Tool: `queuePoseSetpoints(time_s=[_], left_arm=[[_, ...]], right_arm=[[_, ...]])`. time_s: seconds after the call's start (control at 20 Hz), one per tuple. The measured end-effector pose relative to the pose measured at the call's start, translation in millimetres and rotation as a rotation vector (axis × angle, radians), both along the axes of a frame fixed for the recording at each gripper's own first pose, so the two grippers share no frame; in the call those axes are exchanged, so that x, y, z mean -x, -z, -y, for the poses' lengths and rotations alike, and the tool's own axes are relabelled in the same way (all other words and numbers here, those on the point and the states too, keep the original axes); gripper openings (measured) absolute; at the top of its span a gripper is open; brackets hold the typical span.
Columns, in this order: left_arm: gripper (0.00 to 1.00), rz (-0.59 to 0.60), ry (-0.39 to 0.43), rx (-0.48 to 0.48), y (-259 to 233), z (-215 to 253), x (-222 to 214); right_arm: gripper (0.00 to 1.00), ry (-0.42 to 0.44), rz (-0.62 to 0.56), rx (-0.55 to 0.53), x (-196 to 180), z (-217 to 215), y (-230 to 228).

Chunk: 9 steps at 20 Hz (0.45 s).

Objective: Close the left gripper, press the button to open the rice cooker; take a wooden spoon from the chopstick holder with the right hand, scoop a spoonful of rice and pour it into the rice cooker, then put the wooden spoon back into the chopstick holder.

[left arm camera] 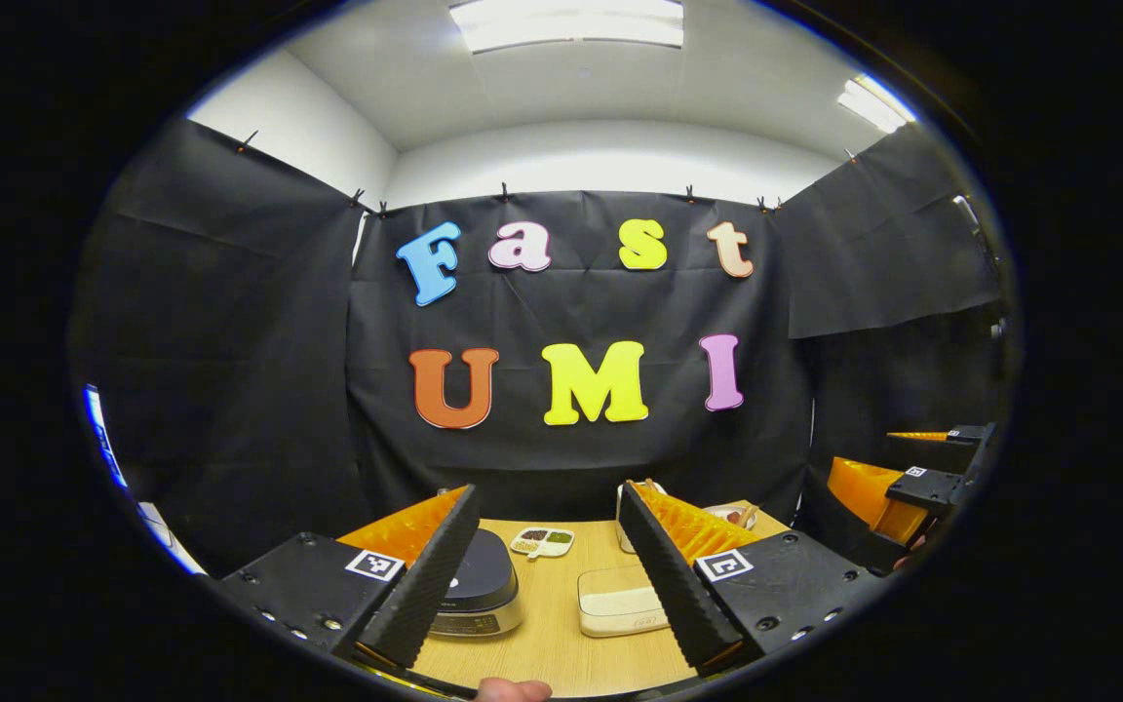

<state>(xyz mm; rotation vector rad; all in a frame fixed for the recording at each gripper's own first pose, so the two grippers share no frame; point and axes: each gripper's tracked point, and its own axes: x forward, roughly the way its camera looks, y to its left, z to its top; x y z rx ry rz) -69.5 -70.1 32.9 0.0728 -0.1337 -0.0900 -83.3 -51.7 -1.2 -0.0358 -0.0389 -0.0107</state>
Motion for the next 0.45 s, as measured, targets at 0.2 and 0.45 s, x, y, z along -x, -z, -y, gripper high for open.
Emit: queuePoseSetpoints(time_s=[0.2,0.45], left_arm=[[0.94,-0.01,-0.012,-0.005,1.5,-0.4,-2.0],[0.94,-0.032,0.002,-0.014,4.4,0.3,-1.8]], right_arm=[[1.0,0.0,-0.018,-0.007,-2.9,1.0,4.8],[1.0,0.0,-0.021,-0.005,-4.3,1.3,3.8]])
